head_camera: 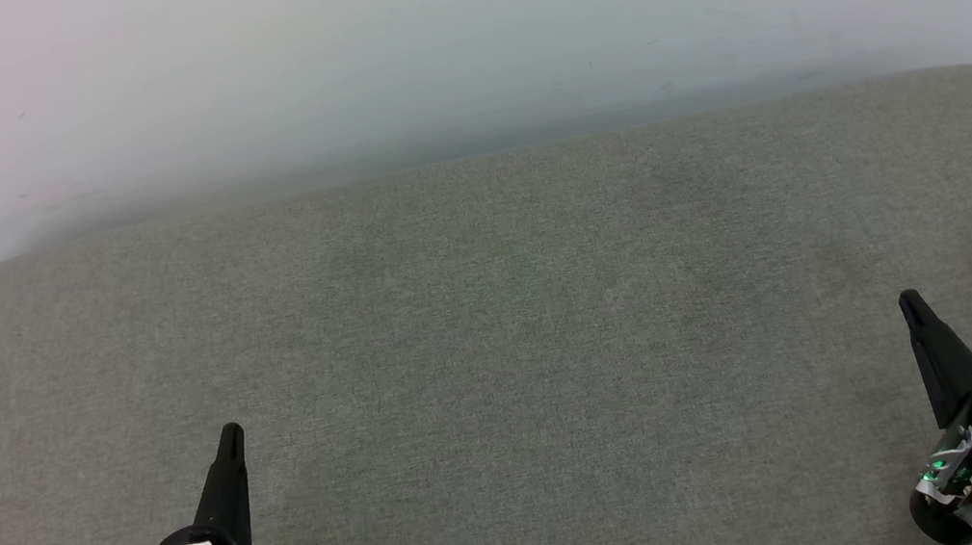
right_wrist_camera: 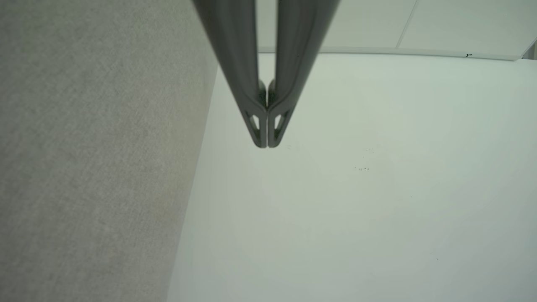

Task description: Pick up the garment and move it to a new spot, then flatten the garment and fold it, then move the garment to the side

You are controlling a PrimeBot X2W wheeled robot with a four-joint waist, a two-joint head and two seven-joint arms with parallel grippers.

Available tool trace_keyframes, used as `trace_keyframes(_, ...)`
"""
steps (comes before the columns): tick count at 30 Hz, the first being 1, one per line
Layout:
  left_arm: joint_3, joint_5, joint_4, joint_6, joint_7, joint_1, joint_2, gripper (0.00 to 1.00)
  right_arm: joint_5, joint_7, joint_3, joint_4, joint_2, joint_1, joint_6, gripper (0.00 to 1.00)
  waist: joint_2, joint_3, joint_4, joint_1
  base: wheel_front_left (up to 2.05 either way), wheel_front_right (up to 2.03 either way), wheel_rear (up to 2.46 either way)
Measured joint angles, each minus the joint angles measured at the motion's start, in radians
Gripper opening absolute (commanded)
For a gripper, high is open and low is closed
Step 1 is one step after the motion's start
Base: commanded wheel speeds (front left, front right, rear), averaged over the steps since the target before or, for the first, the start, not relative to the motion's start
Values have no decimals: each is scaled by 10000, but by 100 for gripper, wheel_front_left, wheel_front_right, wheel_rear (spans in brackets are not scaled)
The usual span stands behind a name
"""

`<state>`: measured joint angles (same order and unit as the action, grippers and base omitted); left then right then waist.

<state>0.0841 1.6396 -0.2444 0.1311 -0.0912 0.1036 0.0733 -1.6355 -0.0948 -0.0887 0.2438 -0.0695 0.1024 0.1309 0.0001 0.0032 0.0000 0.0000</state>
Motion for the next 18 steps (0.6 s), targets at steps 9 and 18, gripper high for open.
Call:
trace_keyframes(9, 29, -13, -2, -2, -25, 2, -35, 0, 31, -27, -25, 2, 17, 2, 0, 0, 0, 0, 0, 0, 0, 0, 0)
trace_keyframes(18, 65, -71, -4, -2, -29, 3, -63, 0, 61, -38, -50, 6, 35, 4, 0, 0, 0, 0, 0, 0, 0, 0, 0)
